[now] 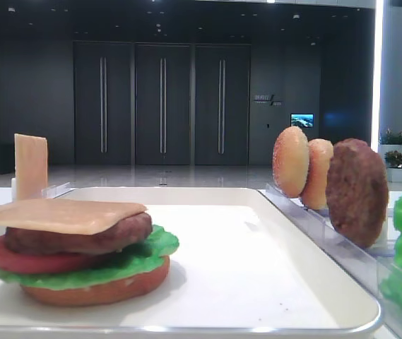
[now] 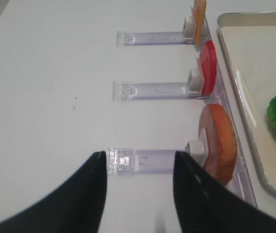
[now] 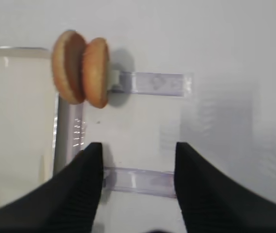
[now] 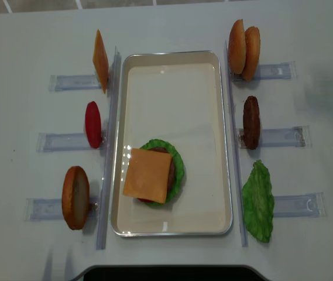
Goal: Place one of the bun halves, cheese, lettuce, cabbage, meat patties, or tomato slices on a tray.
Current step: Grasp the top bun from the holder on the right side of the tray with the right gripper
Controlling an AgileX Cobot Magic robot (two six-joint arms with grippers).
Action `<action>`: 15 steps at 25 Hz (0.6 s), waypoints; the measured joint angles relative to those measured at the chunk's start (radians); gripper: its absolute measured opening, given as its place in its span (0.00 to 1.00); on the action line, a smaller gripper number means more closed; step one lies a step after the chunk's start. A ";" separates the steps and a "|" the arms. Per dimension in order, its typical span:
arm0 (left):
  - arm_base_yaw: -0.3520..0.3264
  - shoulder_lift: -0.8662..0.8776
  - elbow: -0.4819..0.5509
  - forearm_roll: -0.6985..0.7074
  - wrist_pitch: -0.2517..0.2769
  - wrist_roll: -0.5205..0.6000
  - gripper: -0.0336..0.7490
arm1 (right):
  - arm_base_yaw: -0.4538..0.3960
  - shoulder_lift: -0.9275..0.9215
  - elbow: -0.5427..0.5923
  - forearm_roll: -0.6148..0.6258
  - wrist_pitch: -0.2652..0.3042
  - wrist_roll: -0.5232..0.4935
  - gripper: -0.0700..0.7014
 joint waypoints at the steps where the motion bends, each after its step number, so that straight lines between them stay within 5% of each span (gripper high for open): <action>1: 0.000 0.000 0.000 0.000 0.000 0.000 0.48 | 0.041 0.005 -0.002 -0.001 0.000 0.012 0.52; 10: 0.000 0.000 0.000 0.000 0.000 0.000 0.48 | 0.222 0.143 -0.019 0.000 0.001 0.066 0.56; 15: 0.000 0.000 0.000 0.000 0.000 0.000 0.48 | 0.246 0.179 -0.020 0.014 -0.071 0.071 0.56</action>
